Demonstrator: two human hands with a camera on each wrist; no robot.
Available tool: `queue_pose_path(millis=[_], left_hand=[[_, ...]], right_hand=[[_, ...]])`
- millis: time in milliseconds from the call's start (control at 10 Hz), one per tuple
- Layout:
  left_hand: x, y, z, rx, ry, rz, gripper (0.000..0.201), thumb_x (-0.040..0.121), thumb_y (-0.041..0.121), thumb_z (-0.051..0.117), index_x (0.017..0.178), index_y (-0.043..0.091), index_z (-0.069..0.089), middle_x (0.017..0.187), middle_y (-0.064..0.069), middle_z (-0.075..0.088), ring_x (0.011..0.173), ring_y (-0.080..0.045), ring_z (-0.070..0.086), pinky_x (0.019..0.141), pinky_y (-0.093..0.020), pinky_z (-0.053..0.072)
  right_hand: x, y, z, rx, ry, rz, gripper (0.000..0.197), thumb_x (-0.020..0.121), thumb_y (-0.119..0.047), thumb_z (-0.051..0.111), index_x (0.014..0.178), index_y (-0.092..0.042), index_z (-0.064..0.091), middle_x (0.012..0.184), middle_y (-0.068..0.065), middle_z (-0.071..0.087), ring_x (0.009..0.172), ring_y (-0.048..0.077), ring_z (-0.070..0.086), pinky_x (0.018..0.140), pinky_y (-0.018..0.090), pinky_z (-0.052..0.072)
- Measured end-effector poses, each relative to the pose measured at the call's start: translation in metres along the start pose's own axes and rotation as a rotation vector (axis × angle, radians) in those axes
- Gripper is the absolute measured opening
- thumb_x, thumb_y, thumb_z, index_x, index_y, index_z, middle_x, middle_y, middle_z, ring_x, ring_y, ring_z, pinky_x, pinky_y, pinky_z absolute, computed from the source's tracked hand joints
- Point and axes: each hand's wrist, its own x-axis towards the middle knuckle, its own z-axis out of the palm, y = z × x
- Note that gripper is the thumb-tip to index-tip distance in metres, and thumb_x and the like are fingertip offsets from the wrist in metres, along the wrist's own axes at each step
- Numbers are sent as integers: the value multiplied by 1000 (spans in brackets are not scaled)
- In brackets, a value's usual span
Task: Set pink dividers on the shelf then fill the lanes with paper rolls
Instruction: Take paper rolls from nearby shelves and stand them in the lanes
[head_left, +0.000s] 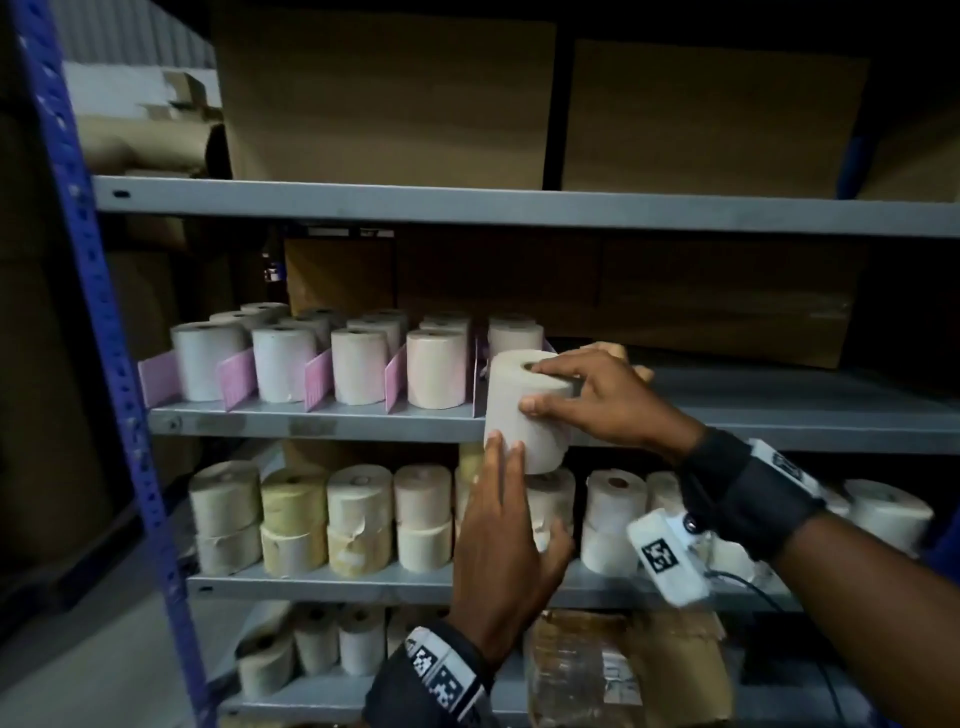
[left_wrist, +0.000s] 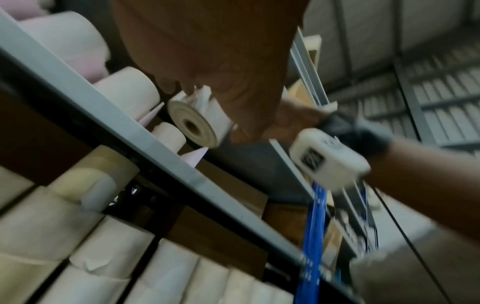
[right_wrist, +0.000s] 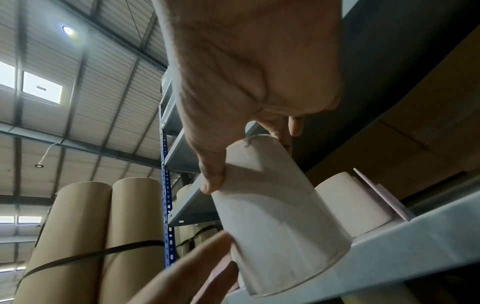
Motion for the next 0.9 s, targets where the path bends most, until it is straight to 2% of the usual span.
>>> queue_pose_path(millis=[100, 200, 300, 400, 500, 600, 700, 800, 900], left_hand=[[9, -7, 17, 206, -116, 45, 89, 90, 43, 55, 163, 12, 16, 170, -4, -12, 160, -26, 1, 129, -42, 8], [22, -15, 32, 329, -158, 49, 89, 89, 41, 58, 163, 7, 21, 168, -8, -14, 159, -30, -1, 124, -41, -6], [35, -23, 43, 425, -187, 24, 90, 85, 42, 63, 159, 3, 30, 170, -17, 2, 157, -36, 13, 123, -47, 10], [48, -32, 52, 458, -206, 17, 95, 78, 44, 71, 155, 2, 39, 167, -20, 19, 153, -37, 27, 119, -51, 31], [61, -40, 61, 498, -214, 23, 99, 69, 47, 77, 152, 2, 46, 165, -20, 28, 151, -35, 35, 116, -50, 36], [72, -47, 67, 544, -238, 34, 99, 65, 49, 78, 148, 2, 52, 162, -20, 36, 147, -34, 42, 114, -49, 38], [78, -51, 71, 577, -265, 22, 99, 64, 50, 79, 146, 1, 54, 160, -20, 40, 145, -33, 45, 112, -52, 44], [83, -55, 74, 598, -268, 3, 100, 62, 49, 78, 147, 2, 53, 159, -17, 41, 145, -30, 46, 110, -56, 46], [89, -59, 77, 586, -220, 10, 100, 60, 50, 80, 145, 2, 56, 156, -16, 47, 141, -30, 51, 106, -59, 48]], right_hand=[[23, 5, 6, -105, -13, 49, 84, 60, -87, 53, 127, -37, 63, 128, -9, 62, 128, 23, 43, 104, 50, 38], [39, 10, 11, -196, 11, 83, 73, 68, -80, 58, 128, -38, 62, 128, -10, 60, 127, 22, 34, 96, 48, 30], [54, 18, 17, -253, 8, 120, 63, 73, -74, 63, 127, -42, 61, 128, -7, 59, 125, 22, 31, 91, 44, 26], [72, 30, 18, -257, -12, 148, 64, 74, -75, 61, 128, -42, 60, 131, -4, 59, 128, 23, 31, 99, 49, 28], [93, 43, 16, -215, -97, 168, 71, 71, -77, 58, 131, -40, 58, 134, 0, 58, 135, 25, 34, 108, 53, 29], [109, 51, 16, -210, -157, 139, 67, 73, -74, 57, 129, -38, 61, 134, 0, 60, 133, 26, 40, 110, 53, 32], [119, 58, 16, -240, -162, 118, 52, 82, -65, 60, 128, -40, 61, 133, -3, 62, 132, 28, 41, 113, 53, 28], [126, 64, 14, -228, -187, 109, 49, 85, -59, 61, 129, -38, 61, 136, -5, 61, 133, 29, 43, 114, 53, 28], [129, 67, 15, -238, -171, 113, 53, 84, -61, 61, 132, -39, 58, 141, -10, 56, 138, 27, 39, 113, 60, 23]])
